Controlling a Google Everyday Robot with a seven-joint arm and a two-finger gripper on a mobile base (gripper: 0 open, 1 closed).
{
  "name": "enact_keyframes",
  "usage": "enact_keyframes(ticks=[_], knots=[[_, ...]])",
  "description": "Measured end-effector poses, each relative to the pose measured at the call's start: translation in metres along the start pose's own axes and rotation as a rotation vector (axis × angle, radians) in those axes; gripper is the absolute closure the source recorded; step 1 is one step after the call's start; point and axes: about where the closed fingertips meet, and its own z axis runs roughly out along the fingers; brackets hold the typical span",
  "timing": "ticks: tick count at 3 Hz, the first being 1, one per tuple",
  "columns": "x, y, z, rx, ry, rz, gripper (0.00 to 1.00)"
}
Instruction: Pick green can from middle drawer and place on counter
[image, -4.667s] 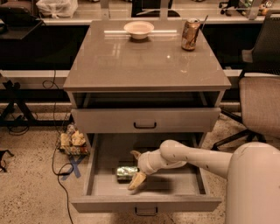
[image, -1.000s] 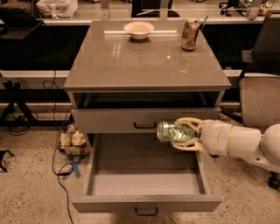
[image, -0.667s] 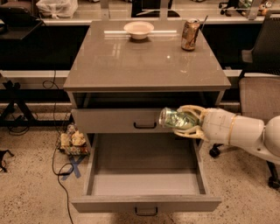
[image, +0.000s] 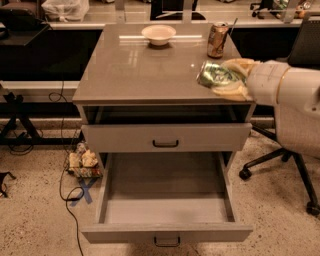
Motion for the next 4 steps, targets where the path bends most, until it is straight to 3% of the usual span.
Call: enact_keyframes(ticks=[1,2,3,4], knots=[[0.001,-0.044,0.018,0.026,0.020,0.076,1.00],[0.014,-0.075,0.049,0.002,0.034,0.152,1.00],[0.037,-0.094,0.096,-0.055,0.055,0.235,0.98],[0.059,-0.094,0.122,-0.099,0.088,0.292,0.75]])
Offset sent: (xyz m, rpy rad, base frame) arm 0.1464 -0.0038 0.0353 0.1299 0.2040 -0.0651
